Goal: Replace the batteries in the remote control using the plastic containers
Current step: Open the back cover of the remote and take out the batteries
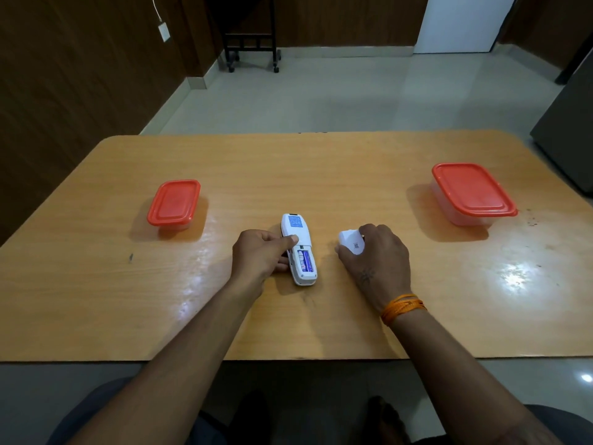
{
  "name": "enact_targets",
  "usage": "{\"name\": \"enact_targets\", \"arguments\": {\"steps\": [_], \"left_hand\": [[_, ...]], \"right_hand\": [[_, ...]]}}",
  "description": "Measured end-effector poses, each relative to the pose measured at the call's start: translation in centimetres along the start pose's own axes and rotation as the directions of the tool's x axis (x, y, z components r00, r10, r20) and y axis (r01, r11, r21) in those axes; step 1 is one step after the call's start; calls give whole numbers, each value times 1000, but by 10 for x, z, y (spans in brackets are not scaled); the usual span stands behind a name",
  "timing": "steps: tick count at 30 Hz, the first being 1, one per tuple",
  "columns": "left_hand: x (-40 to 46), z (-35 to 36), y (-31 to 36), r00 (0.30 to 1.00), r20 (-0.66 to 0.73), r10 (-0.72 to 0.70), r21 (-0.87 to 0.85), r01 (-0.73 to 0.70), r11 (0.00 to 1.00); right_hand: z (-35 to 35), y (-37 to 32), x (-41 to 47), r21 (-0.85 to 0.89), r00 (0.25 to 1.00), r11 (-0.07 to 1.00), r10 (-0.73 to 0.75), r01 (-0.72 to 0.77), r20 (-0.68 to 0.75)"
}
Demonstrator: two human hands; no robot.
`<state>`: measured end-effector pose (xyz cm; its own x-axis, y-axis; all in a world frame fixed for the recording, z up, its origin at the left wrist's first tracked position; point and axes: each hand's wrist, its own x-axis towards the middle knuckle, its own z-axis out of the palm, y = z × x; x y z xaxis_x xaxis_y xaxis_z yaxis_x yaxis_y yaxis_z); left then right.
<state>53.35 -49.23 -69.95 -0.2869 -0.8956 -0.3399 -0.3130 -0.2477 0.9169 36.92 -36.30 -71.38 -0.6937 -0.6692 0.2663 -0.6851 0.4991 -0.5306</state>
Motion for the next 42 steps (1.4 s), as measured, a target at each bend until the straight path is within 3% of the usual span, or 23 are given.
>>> {"name": "enact_targets", "arguments": {"steps": [6,11,13,15,17,19,25,42], "left_hand": [[-1,-5,1,997,-41,61,91,-57,994],[-4,-17,7,990,58,129,155,-136,979],[-8,-24,10,957,122,262,376,-289,881],[-12,-26,9,908,220,356,555,-417,720],[-13,-25,5,870,345,354,622,-494,608],[-10,-24,-4,849,428,311,637,-527,562],[-10,-23,-12,830,430,356,616,-558,557],[-15,-24,-9,832,419,363,614,-554,562]], "right_hand": [[1,2,0,-33,999,999,-43,42,-26],[-7,-10,4,-12,988,994,-112,112,-104],[-10,-20,5,61,984,984,-160,165,-76],[-9,-31,3,106,977,971,-213,213,-11],[-4,-39,-1,125,964,959,-262,254,46],[4,-45,-6,137,950,950,-295,281,97],[14,-56,-11,179,920,949,-299,259,254],[13,-65,0,188,907,967,-231,174,351]]}}
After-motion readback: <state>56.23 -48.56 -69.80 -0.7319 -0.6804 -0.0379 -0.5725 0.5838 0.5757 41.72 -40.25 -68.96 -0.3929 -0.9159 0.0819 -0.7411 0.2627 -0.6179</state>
